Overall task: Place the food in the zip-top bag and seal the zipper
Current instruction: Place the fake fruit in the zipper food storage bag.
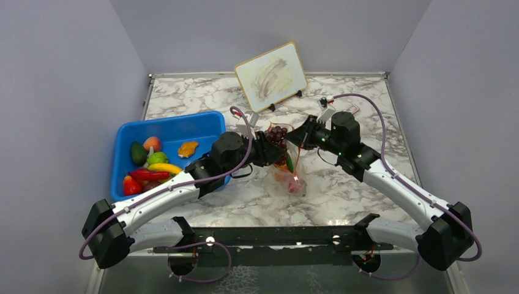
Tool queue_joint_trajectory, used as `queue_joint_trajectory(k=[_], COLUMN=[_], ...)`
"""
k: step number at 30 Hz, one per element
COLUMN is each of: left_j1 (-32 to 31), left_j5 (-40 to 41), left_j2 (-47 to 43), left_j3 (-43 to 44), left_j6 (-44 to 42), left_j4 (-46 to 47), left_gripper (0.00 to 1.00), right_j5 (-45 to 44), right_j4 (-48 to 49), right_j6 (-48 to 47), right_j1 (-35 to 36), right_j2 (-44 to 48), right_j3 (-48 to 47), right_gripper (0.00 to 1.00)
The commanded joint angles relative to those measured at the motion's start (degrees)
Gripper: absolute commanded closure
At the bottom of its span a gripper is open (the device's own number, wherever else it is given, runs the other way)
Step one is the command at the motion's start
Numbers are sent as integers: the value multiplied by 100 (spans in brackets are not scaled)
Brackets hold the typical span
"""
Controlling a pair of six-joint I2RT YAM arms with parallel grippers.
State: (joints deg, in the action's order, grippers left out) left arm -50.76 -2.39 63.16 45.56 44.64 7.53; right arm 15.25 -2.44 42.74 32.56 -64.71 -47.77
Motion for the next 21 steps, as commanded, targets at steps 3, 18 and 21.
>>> queue_joint_trajectory(k=[3, 18, 21], left_j1=[-35, -34, -30], left_j5=[-581, 1334, 1588], left_j2=[-84, -782, -594], left_j3=[227, 890, 1014], left_j6=[-209, -1393, -1467], left_j4=[-199, -1964, -2376], left_gripper=[61, 31, 32], right_j5=[-151, -115, -88], right_j4=[235, 243, 203], right_j6=[-82, -135, -141], right_j1=[14, 14, 14], right_j2=[171, 364, 390], right_j3=[-173, -90, -146], right_gripper=[99, 99, 99])
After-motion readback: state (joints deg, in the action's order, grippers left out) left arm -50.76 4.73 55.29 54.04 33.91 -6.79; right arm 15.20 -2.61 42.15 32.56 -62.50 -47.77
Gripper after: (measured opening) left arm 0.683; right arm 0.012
